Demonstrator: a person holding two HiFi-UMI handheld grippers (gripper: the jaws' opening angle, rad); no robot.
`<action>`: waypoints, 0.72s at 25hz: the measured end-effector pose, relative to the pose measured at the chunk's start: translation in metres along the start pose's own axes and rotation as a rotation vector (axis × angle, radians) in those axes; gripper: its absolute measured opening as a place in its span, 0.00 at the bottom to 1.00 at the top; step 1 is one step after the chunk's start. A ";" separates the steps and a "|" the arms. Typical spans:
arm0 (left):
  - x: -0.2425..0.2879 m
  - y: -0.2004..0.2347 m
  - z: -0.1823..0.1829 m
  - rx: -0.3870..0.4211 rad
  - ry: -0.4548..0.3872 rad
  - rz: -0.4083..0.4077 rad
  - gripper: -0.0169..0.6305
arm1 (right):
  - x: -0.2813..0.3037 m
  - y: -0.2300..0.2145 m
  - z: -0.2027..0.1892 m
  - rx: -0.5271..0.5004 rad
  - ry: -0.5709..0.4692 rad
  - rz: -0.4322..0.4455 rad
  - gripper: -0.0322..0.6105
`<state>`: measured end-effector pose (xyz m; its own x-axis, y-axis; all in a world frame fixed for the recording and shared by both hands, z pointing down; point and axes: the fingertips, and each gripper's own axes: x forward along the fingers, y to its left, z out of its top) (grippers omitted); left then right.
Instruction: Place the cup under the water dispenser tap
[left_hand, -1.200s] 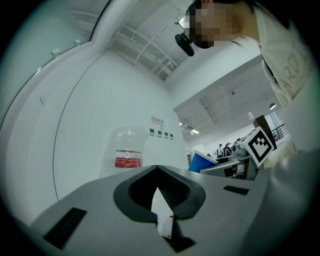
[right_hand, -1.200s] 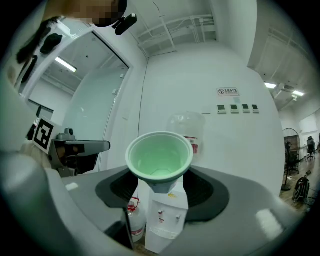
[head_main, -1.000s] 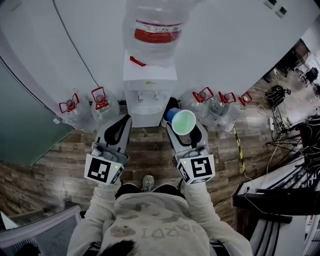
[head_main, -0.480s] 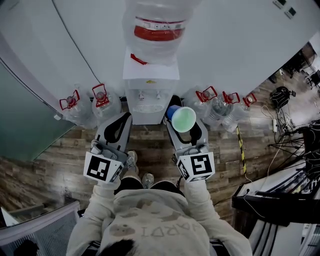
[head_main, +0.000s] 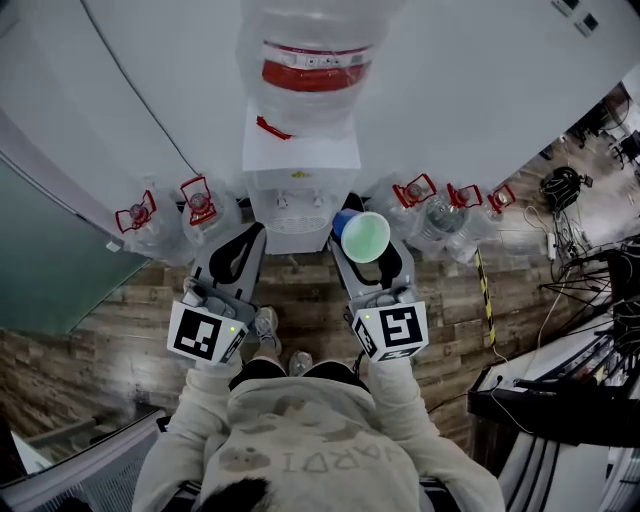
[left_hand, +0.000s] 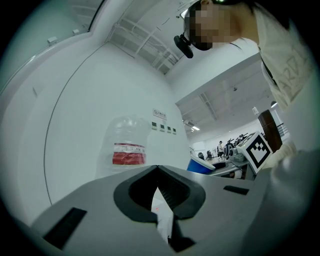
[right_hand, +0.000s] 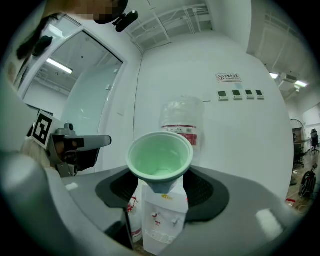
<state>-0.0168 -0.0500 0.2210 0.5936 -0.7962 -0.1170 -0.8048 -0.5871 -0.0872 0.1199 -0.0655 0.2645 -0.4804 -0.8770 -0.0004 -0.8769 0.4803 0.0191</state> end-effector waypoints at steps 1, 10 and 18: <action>0.004 0.004 -0.001 0.000 0.002 -0.004 0.03 | 0.005 -0.001 -0.001 0.001 0.002 -0.003 0.50; 0.037 0.041 -0.014 -0.010 0.012 -0.053 0.03 | 0.052 -0.007 -0.012 0.011 0.034 -0.028 0.50; 0.066 0.072 -0.037 -0.022 0.041 -0.119 0.03 | 0.094 -0.014 -0.033 0.023 0.083 -0.065 0.50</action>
<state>-0.0355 -0.1507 0.2438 0.6845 -0.7260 -0.0667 -0.7290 -0.6803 -0.0763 0.0873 -0.1550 0.2973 -0.4199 -0.9039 0.0819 -0.9070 0.4212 -0.0009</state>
